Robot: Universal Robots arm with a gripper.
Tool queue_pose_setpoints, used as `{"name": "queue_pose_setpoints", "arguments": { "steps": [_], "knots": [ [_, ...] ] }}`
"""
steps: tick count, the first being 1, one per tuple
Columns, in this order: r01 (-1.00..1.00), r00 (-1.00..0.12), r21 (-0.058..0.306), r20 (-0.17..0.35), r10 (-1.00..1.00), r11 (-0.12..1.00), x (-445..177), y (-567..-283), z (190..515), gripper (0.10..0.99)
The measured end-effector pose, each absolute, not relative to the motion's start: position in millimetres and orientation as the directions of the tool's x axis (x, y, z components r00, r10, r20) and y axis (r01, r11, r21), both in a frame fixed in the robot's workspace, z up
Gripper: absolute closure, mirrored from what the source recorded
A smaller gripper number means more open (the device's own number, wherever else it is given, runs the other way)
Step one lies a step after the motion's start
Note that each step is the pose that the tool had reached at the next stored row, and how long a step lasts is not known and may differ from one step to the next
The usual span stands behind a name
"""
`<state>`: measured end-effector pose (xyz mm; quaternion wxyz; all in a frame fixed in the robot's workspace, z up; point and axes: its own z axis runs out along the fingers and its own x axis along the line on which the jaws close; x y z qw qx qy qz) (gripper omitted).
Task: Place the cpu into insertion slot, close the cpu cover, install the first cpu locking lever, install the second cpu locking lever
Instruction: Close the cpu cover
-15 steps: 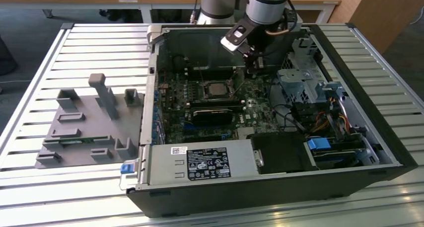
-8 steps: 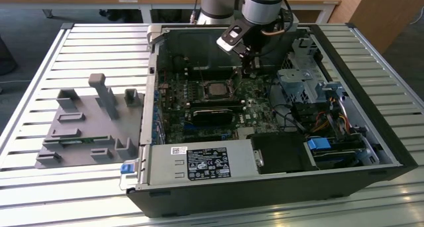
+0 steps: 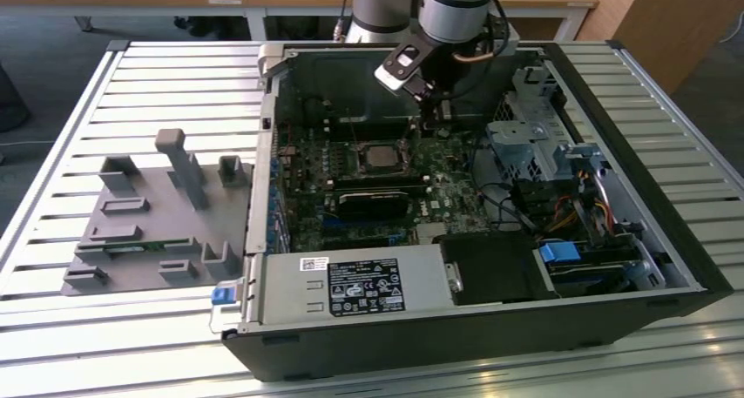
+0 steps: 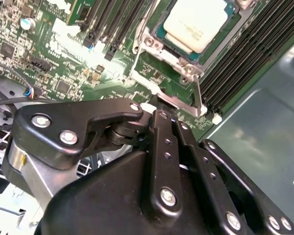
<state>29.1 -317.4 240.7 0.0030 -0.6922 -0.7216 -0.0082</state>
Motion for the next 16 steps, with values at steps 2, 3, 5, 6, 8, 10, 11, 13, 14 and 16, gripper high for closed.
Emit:
{"name": "queue_pose_setpoints", "arguments": {
  "steps": [2,3,5,6,8,10,11,13,14,16],
  "knots": [
    [0.999,-0.042,0.008,0.016,0.999,0.041,27,-317,241,0.980],
    [0.999,-0.042,0.008,0.016,0.999,0.041,27,-317,240,0.980],
    [0.999,-0.042,0.008,0.016,0.999,0.041,26,-317,240,0.980],
    [0.999,-0.042,0.008,0.016,0.999,0.041,26,-317,240,0.980],
    [0.999,-0.042,0.008,0.016,0.999,0.041,25,-317,240,0.980],
    [0.999,-0.042,0.008,0.016,0.999,0.042,23,-317,240,0.980],
    [0.999,-0.042,0.008,0.016,0.999,0.041,22,-317,240,0.980],
    [0.999,-0.042,0.008,0.016,0.999,0.041,19,-317,240,0.980],
    [0.999,-0.042,0.008,0.016,0.999,0.041,18,-317,240,0.980],
    [0.999,-0.042,0.008,0.016,0.999,0.041,16,-317,239,0.980]
  ]
}}
